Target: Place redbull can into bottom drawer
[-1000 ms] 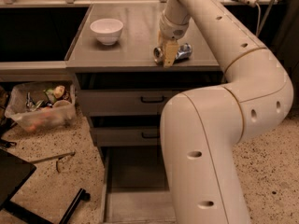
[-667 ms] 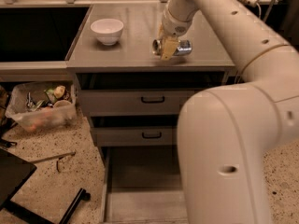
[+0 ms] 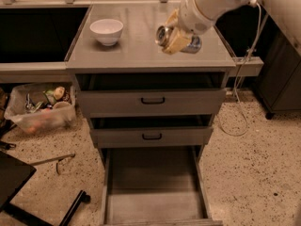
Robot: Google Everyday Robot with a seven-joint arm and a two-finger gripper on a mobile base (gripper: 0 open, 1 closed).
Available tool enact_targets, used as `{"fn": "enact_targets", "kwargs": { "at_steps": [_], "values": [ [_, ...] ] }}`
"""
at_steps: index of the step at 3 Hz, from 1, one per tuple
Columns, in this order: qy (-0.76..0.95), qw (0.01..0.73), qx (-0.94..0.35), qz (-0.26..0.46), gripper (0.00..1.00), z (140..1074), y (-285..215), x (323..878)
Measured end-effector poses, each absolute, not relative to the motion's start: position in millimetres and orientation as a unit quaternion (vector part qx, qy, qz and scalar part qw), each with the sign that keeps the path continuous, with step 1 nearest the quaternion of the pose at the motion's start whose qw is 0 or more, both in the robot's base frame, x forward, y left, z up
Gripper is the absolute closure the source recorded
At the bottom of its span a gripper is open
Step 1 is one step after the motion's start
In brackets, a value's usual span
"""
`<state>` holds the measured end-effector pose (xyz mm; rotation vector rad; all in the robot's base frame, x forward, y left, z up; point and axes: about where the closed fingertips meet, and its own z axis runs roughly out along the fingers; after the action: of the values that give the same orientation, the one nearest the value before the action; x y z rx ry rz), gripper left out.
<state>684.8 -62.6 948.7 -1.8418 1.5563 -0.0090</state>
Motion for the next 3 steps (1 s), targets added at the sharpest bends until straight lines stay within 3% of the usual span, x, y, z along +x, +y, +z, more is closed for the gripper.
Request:
{"fn": "enact_targets", "kwargs": {
  "at_steps": [1,3],
  "values": [
    [0.587,0.353,-0.726,0.064,1.0,910.8,-47.1,638.4],
    [0.614,0.344,-0.706,0.079,1.0,892.8,-61.7,600.5]
  ]
}}
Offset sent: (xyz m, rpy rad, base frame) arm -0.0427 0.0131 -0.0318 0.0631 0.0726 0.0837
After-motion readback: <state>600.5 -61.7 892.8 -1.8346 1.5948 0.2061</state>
